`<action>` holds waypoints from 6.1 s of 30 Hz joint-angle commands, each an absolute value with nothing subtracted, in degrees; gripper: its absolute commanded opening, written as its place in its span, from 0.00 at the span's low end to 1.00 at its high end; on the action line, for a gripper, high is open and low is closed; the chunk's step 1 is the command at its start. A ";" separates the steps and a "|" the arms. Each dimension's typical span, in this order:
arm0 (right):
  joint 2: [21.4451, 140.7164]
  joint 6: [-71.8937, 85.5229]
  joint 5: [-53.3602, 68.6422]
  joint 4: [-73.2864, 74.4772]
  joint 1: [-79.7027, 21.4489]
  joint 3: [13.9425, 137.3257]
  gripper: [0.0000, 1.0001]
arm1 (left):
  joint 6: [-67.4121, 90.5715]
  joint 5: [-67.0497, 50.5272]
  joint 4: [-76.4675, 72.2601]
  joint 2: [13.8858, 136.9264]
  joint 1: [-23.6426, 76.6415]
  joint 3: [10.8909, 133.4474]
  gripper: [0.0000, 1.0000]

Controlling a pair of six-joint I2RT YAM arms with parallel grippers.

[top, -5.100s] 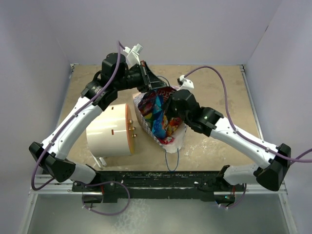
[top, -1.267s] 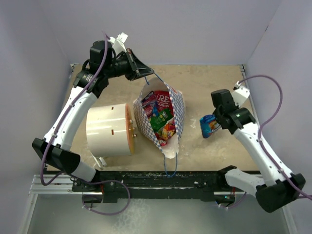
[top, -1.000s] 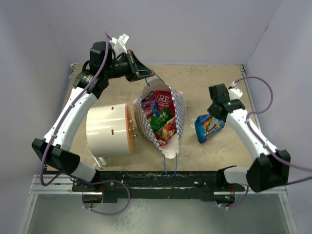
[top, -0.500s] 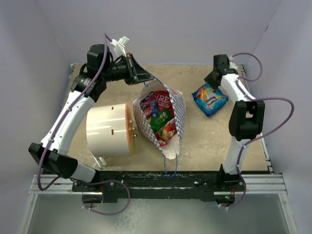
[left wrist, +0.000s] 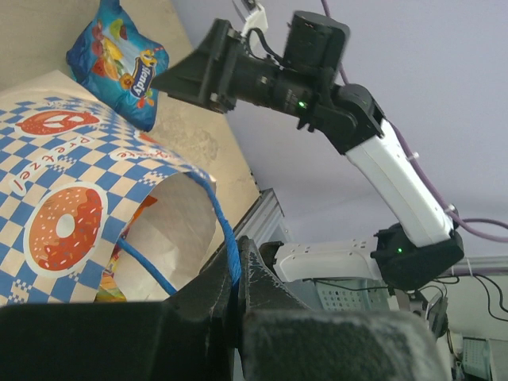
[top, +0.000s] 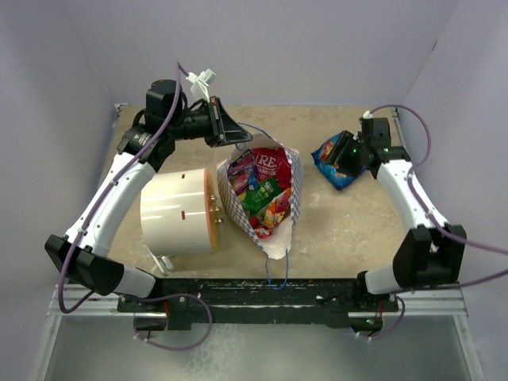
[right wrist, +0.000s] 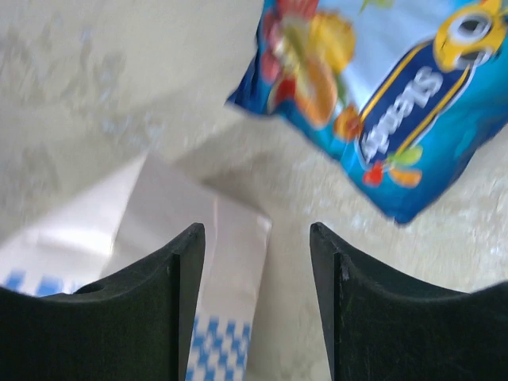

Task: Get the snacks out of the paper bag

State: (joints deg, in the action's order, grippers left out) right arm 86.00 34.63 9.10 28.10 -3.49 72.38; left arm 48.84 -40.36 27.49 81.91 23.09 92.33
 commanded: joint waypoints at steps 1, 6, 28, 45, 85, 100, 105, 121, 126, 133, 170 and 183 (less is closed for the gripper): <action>75.11 29.45 16.71 32.31 -5.33 66.29 0.59 | 48.40 -41.14 25.37 79.72 24.17 91.19 0.00; 63.78 31.70 17.11 33.48 -8.14 66.89 0.61 | 49.12 -41.00 25.05 80.06 24.43 91.35 0.00; 68.35 50.63 -14.16 34.03 -56.39 73.72 0.65 | 48.95 -40.07 26.79 79.97 24.44 92.98 0.00; 83.13 66.47 -35.79 33.28 -62.95 64.23 0.59 | 52.08 -40.05 27.53 81.33 25.31 92.80 0.00; 70.20 42.53 -29.99 26.34 -62.94 74.33 0.00 | 51.58 -37.62 26.79 80.57 27.07 92.77 0.00; 50.06 31.03 -5.62 29.58 -62.93 78.76 0.00 | 51.40 -37.48 26.37 82.57 27.04 92.46 0.00; 52.26 26.63 -20.81 38.60 -62.95 91.40 0.00 | 51.54 -37.20 26.54 82.72 27.06 92.38 0.00; 61.53 21.68 -41.78 42.99 -43.74 96.52 0.00 | 52.37 -36.41 26.98 82.27 27.07 92.03 0.00; 69.25 22.13 -24.28 44.94 -29.64 94.48 0.00 | 52.71 -36.33 27.46 81.93 27.30 92.17 0.00; 79.68 24.42 -12.37 46.52 -18.67 93.97 0.00 | 52.41 -35.50 29.36 80.12 27.73 91.52 0.00; 113.02 43.08 3.85 39.46 1.19 106.39 0.07 | 41.90 -37.27 39.93 82.47 28.64 100.66 0.00; 127.49 28.85 10.61 34.88 4.40 113.33 0.06 | 41.80 -36.23 41.24 81.04 29.09 99.81 0.00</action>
